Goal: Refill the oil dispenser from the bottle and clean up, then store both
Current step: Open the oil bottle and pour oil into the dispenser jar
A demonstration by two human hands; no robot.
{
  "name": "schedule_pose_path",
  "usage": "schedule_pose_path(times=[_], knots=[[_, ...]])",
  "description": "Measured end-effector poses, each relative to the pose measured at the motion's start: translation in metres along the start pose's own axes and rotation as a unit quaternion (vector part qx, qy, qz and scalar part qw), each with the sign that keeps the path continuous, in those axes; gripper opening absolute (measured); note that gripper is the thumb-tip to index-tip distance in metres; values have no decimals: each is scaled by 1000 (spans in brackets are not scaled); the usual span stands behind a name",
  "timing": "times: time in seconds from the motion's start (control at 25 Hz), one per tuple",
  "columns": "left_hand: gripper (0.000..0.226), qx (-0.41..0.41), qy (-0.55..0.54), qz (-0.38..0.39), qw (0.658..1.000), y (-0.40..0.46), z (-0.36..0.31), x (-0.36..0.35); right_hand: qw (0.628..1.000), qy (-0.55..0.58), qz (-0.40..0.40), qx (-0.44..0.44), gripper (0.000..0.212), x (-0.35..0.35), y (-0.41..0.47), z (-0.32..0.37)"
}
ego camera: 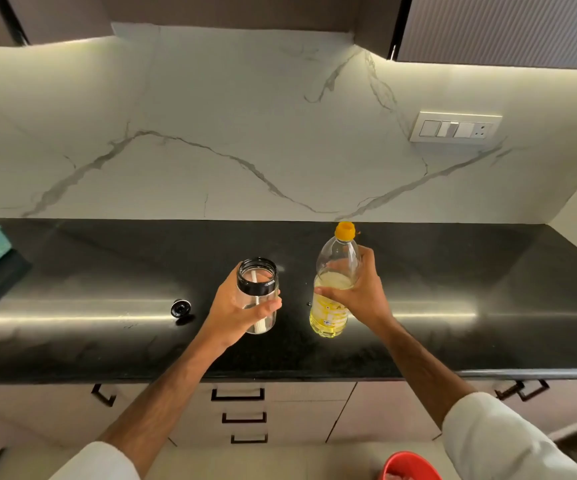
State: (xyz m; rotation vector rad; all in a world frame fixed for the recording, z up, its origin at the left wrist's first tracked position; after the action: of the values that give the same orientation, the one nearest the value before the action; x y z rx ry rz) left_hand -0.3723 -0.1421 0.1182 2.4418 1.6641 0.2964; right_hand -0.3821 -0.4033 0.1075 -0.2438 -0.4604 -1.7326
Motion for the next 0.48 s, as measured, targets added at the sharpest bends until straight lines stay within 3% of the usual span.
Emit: schedule_pose_path(times=[0.16, 0.32, 0.48], knots=[[77, 1, 5, -40, 999, -4, 8, 2, 999, 19, -3, -44, 91, -32, 2, -33], [66, 0, 20, -54, 998, 1, 20, 3, 997, 49, -22, -56, 93, -58, 0, -60], [70, 5, 27, -66, 997, 7, 32, 4, 994, 72, -35, -72, 96, -76, -3, -75]])
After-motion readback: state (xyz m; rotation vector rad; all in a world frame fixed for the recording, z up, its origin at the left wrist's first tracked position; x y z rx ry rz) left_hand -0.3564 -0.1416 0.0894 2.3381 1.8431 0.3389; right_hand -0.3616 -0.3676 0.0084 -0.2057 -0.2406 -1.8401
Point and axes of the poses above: each hand's wrist, its own y-axis towards the middle knuckle, its own x-axis out of the back of the hand, z = x × y, the point moved 3 cm from there along y, towards the middle knuckle, and after that the axes turned 3 degrees about z, right-handed, at the moved point
